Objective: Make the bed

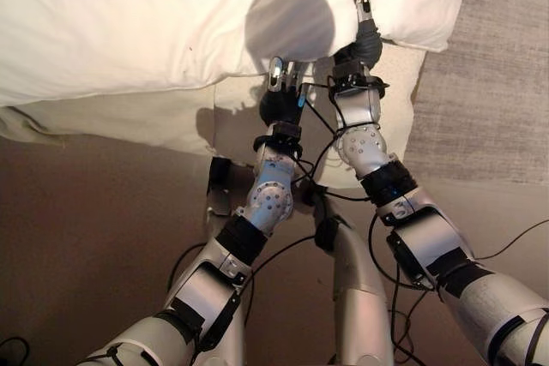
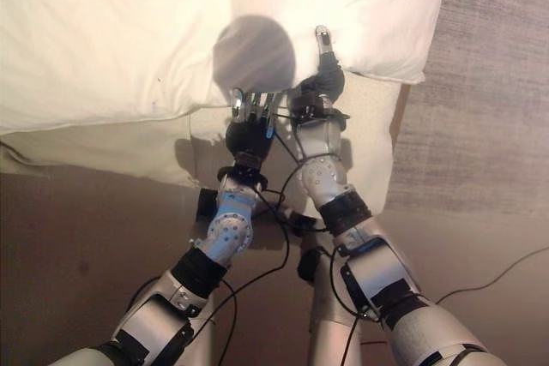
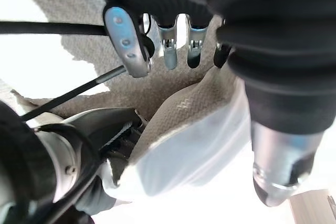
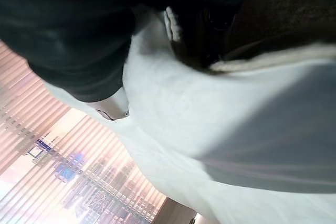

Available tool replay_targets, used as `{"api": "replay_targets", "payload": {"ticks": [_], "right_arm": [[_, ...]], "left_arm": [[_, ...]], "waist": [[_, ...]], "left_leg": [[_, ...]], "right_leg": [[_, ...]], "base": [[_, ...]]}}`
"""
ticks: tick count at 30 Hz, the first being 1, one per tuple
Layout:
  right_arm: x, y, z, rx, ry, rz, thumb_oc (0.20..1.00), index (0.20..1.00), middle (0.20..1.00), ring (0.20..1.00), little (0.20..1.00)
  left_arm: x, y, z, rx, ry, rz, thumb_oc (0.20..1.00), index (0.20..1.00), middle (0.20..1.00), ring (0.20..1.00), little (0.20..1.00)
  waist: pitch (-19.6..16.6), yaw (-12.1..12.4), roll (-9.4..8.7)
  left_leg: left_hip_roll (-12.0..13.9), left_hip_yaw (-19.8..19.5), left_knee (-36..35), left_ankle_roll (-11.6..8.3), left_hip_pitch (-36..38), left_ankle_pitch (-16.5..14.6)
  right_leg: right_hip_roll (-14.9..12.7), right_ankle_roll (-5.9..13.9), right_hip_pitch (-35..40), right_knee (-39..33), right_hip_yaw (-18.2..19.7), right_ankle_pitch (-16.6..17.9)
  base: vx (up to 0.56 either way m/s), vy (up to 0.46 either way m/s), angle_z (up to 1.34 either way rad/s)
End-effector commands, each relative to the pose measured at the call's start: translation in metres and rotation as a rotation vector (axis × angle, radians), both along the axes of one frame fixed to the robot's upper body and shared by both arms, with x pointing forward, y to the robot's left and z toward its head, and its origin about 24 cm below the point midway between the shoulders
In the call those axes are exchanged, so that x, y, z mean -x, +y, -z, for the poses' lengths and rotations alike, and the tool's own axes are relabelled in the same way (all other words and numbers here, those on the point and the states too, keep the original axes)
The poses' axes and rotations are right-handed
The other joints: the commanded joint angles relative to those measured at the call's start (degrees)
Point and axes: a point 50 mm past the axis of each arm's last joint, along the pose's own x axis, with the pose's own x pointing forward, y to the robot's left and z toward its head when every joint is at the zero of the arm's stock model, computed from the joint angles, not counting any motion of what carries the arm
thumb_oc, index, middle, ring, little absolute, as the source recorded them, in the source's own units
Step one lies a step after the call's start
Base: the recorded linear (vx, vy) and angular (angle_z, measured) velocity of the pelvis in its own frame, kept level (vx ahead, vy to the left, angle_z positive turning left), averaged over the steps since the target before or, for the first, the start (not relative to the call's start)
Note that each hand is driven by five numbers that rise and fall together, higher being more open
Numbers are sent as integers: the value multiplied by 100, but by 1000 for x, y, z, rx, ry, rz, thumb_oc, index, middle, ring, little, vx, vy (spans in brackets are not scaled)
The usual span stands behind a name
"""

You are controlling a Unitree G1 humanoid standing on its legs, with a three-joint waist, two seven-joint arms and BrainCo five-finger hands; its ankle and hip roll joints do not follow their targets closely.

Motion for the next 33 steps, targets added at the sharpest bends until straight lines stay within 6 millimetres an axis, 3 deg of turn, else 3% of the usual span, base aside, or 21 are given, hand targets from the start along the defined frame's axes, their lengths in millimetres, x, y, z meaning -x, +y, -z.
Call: {"api": "replay_targets", "payload": {"ticks": [1,11,13,17,21,25,28,33], "right_arm": [[11,-62,20,39,-58,172,200,200,200,200,200],[9,-61,24,55,-27,191,200,200,200,200,200],[9,-62,26,62,-16,204,200,200,200,200,200],[11,-66,24,52,-25,218,200,200,200,200,200],[13,-68,21,56,-37,238,200,200,200,200,200],[15,-71,22,65,-40,250,200,200,200,200,200],[17,-73,24,72,-41,260,200,200,200,200,200],[19,-75,30,76,-39,260,200,200,200,200,200]], "left_arm": [[-13,196,-52,76,-118,-733,1000,1000,1000,1000,1000],[-18,196,-38,94,-20,-763,1000,1000,1000,1000,1000],[-18,189,-34,76,-11,-737,1000,1000,1000,1000,1000],[-16,180,2,5,87,-699,1000,1000,1000,1000,1000],[-8,173,19,-24,105,-675,1000,1000,1000,1000,1000],[-3,167,22,-10,84,-643,1000,1000,1000,1000,1000],[4,152,18,16,22,-566,1000,1000,1000,1000,1000],[18,104,14,-23,-87,-305,1000,1000,1000,1000,1000]], "waist": [[-91,82,-242],[-91,75,-215],[-91,77,-176],[-91,124,-71],[-91,171,-29],[-91,184,2],[-91,199,39],[-91,189,126]], "left_leg": [[-181,-57,-173,371,96,-132],[-212,-46,-90,401,42,-161],[-227,-52,-68,413,17,-162],[-263,-37,-42,444,-12,-172],[-276,0,-49,468,8,-192],[-286,6,-51,474,1,-186],[-306,10,-82,480,2,-178],[-340,19,-165,494,3,-137]], "right_leg": [[-280,659,29,405,363,-64],[-288,653,-15,415,417,-43],[-311,656,-28,438,406,-39],[-334,647,-44,469,418,-50],[-350,643,-48,433,451,-33],[-357,633,-55,435,454,-43],[-374,634,-64,444,439,-49],[-383,640,-90,433,417,-33]], "base": [[0,0,0],[-3,11,0],[-3,18,1],[-1,36,2],[-3,17,1],[0,0,0],[0,0,0],[0,0,0]]}}
